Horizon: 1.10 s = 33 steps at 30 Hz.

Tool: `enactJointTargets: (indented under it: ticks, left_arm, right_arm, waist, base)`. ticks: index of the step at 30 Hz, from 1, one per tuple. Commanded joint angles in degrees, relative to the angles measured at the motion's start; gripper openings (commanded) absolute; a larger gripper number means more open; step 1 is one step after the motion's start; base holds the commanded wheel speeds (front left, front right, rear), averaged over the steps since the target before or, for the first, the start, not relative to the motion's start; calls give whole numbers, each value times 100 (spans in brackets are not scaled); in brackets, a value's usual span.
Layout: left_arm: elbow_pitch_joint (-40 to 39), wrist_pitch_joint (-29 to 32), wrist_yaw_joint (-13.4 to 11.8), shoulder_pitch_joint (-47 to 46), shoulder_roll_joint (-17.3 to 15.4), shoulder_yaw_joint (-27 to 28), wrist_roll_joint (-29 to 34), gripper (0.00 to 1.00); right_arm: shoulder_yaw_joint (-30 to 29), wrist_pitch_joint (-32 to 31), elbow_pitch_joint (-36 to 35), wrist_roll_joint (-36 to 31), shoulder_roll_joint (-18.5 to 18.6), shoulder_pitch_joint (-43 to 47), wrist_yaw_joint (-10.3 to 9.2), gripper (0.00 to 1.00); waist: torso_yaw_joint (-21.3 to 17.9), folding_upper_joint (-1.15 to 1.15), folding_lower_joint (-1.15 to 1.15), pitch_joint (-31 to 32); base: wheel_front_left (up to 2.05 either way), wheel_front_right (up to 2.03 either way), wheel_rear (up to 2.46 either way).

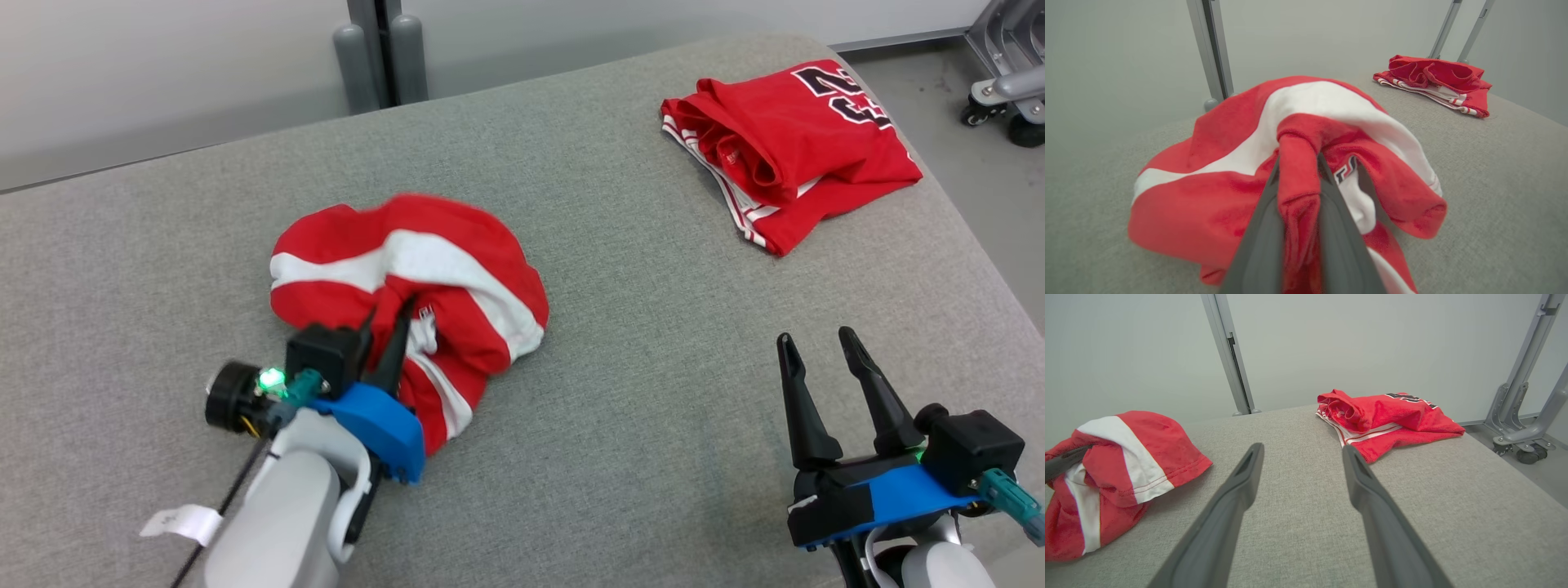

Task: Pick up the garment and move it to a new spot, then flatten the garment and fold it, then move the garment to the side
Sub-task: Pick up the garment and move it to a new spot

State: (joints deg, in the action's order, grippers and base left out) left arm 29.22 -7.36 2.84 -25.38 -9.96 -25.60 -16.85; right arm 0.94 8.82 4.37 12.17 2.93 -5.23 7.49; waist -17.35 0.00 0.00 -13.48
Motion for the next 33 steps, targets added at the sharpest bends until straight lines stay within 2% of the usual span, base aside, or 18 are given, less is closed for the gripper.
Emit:
enactJointTargets:
  ticks: [1,2,3,4,8,12,24,29,33]
  left_arm:
    - [30,-47,-8,36,21,-10,-29,0]
    - [122,-63,-30,98,32,-51,0,2]
    - [175,-131,-34,142,58,-75,16,46]
    - [223,-187,-38,188,111,-80,-30,100]
    - [185,-461,-98,279,248,-137,-27,100]
    - [-129,-662,-245,337,240,-39,2,100]
    - [-1490,-785,-870,1171,-276,953,-40,100]
    - [-1978,-787,-996,1707,-428,1342,-26,100]
    - [-2192,-788,-979,2140,-524,1508,10,100]
  right_arm:
    - [6,-3,11,-16,-5,16,1,100]
    - [3,-2,21,-21,-5,25,1,100]
    - [8,-2,28,-27,-5,39,1,100]
    - [6,-6,38,-34,-5,49,1,100]
    - [-54,-36,63,-64,-5,120,1,100]
    - [-103,-71,72,-100,-5,218,1,100]
    - [-295,-210,-78,-159,-4,458,1,100]
    - [-343,-270,-107,-182,-4,553,1,100]
    - [-394,-312,-136,-191,-3,638,1,100]
  waist:
    - [10,0,0,7]
    - [30,0,0,31]
    - [44,0,0,50]
    - [63,0,0,77]
    - [178,0,0,223]
    - [353,0,0,419]
    - [1029,0,0,765]
    - [1266,0,0,890]
    - [1419,0,0,994]
  base:
    - [0,0,0]
    - [0,0,0]
    - [0,0,0]
    - [0,0,0]
    - [0,0,0]
    - [0,0,0]
    - [0,0,0]
    - [0,0,0]
    - [0,0,0]
